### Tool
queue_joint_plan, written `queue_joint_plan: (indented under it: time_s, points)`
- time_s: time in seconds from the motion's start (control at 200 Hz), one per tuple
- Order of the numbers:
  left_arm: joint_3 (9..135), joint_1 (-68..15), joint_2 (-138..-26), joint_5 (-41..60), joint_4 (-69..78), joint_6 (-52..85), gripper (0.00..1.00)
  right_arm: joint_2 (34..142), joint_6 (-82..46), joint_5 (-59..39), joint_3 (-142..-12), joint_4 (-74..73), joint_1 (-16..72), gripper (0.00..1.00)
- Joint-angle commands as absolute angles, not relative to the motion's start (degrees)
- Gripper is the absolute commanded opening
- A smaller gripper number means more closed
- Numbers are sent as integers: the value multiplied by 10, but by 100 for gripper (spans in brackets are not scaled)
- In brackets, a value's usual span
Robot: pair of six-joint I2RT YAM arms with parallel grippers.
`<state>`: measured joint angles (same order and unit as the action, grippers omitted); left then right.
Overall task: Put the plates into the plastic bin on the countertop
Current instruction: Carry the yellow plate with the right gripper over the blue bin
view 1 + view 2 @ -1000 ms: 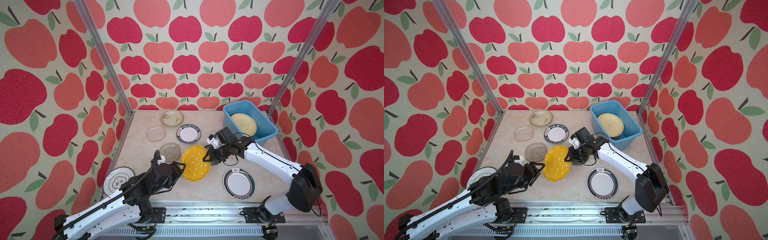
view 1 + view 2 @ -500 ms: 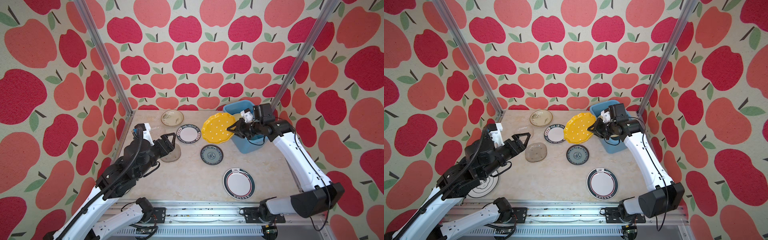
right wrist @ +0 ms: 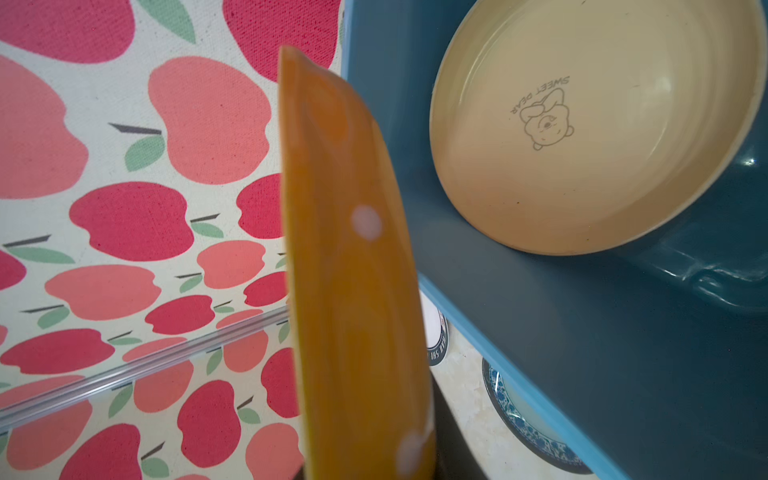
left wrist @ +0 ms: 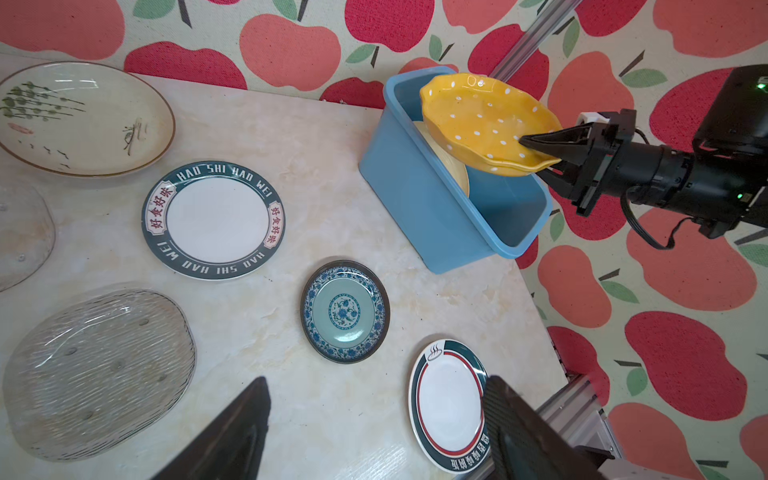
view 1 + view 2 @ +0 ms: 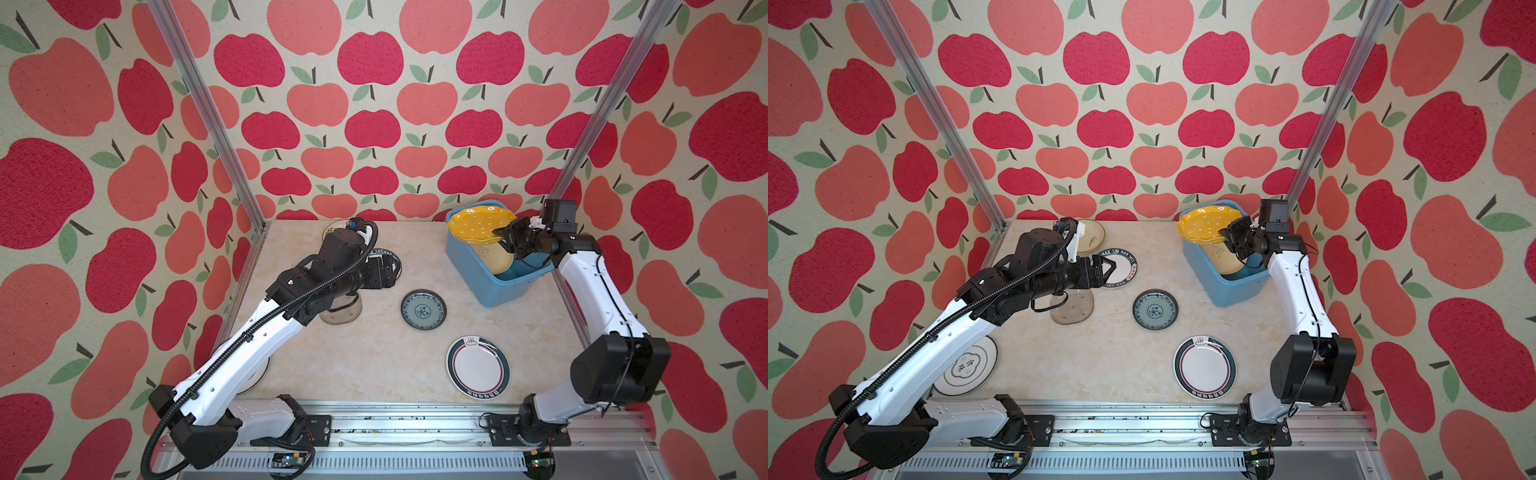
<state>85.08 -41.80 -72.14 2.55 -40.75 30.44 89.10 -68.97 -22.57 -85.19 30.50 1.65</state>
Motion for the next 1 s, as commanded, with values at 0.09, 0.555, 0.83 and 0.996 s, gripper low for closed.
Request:
queue_joint_plan:
  time_s: [0.09,0.555,0.83,0.996]
  points:
    - [869,-429,-738,44,-419,275,83,897,-772,-204,-830,177,-1,0]
    - [905,-449,-781,24,-461,251,84,960,-807,-148,-818,154,-12,0]
    - [917,-451,-799,23,-475,246,84,1003,-771,-135,-836,181,-11,0]
    - [923,-451,-811,22,-482,247,84,1025,-754,-126,-826,187,-9,0]
